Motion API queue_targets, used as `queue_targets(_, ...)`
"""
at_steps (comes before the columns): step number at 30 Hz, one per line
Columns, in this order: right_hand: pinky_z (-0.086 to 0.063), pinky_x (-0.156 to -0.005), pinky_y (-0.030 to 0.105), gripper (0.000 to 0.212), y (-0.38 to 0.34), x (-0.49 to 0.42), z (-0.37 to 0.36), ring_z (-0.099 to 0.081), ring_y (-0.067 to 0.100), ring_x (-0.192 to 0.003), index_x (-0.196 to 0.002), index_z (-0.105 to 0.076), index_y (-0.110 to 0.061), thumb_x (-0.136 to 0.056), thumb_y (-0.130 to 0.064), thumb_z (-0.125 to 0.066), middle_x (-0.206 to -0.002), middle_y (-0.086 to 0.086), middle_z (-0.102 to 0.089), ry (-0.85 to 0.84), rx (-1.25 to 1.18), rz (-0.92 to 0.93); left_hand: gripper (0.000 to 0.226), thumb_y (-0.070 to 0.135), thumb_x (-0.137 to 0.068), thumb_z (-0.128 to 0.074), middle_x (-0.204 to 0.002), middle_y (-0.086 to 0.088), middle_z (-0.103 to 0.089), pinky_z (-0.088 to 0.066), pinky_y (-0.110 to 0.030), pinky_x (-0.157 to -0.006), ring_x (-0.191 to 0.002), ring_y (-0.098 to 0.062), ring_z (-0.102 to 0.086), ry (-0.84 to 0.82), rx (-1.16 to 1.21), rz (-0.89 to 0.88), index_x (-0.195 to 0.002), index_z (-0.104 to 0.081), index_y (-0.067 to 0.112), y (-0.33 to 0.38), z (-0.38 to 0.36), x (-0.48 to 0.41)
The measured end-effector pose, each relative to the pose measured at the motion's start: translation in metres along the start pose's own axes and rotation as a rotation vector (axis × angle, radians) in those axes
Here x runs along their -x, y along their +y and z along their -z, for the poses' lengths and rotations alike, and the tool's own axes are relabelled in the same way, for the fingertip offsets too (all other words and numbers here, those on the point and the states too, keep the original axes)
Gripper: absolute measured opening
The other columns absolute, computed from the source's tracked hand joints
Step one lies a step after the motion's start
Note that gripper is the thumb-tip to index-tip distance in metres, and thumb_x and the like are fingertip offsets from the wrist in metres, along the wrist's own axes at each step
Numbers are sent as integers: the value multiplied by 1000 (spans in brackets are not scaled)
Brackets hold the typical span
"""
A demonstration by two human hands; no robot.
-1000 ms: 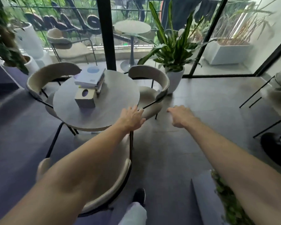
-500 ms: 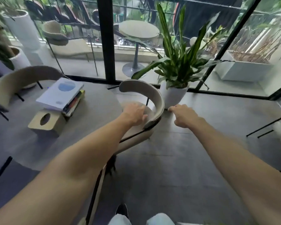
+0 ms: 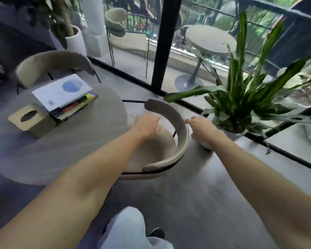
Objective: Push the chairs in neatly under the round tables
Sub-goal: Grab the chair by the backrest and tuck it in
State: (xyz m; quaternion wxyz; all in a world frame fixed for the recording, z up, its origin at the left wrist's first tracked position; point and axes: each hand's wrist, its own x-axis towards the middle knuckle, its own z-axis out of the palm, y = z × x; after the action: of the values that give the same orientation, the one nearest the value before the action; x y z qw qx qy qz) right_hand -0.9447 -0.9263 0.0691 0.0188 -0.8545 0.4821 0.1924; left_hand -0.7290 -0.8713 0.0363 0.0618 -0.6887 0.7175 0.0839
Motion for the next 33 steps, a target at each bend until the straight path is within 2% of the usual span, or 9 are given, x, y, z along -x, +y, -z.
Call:
queue_targets(3, -52, -83, 40, 48, 15, -44, 4, -59, 33, -107, -128, -55, -23, -81, -21, -65, -114, 9, -60, -17, 59, 138, 42, 45, -98, -41, -130, -10, -55, -44, -41, -90, -118, -29, -53, -28, -50, 105, -129, -51, 18, 3, -15, -30)
queue_targets(7, -52, -82, 41, 64, 31, -106, 8, -57, 31, -109, -134, -52, -22, -75, -27, -76, -117, 8, -60, -20, 124, 273, 44, 47, -98, -40, -129, -11, -54, -45, -44, -91, -118, -30, -51, -86, -37, 241, -130, -51, 20, -1, -30, -69)
queue_targets(10, -44, -79, 39, 54, 47, -145, 9, -53, 32, -116, -136, -51, -24, -84, -25, -68, -121, 8, -57, 5, 179, 324, 44, 44, -99, -39, -131, -12, -52, -43, -44, -93, -121, -32, -49, -113, -35, 321, -133, -50, 18, -2, -29, -96)
queue_targets(14, -41, -101, 48, 51, 66, -188, 15, -46, 35, -127, -139, -48, -27, -89, -23, -62, -132, 9, -53, 19, 210, 381, 49, 47, -100, -37, -137, -11, -50, -41, -42, -95, -124, -32, -48, -133, -2, 474, -138, -47, 19, -6, -23, -119)
queue_targets(20, -43, -96, 43, 46, 78, -238, 18, -50, 32, -120, -133, -51, -29, -89, -20, -57, -126, 5, -57, 7, 285, 587, 48, 47, -102, -35, -140, -13, -48, -40, -43, -98, -130, -33, -46, -135, 36, 652, -138, -46, 18, 12, -23, -125)
queue_targets(22, -42, -94, 41, 46, 79, -252, 20, -50, 31, -120, -135, -50, -31, -90, -21, -57, -125, 4, -56, 1, 309, 664, 49, 47, -101, -37, -143, -14, -46, -39, -44, -101, -132, -34, -43, -133, 72, 711, -139, -46, 17, 23, -28, -124)
queue_targets(27, -41, -103, 43, 59, 89, -270, 10, -45, 31, -128, -146, -42, -27, -91, -10, -56, -137, 7, -49, -40, 416, 897, 49, 47, -103, -34, -141, -14, -46, -37, -46, -102, -130, -34, -42, -140, 193, 926, -141, -44, 18, 75, -48, -119)
queue_targets(33, -42, -106, 48, 67, 119, -265, -27, -45, 31, -131, -151, -37, -28, -90, -17, -63, -141, 7, -48, -79, 530, 1152, 52, 48, -103, -33, -143, -13, -44, -38, -49, -102, -130, -35, -42, -194, 365, 1096, -145, -42, 19, 161, -76, -122)
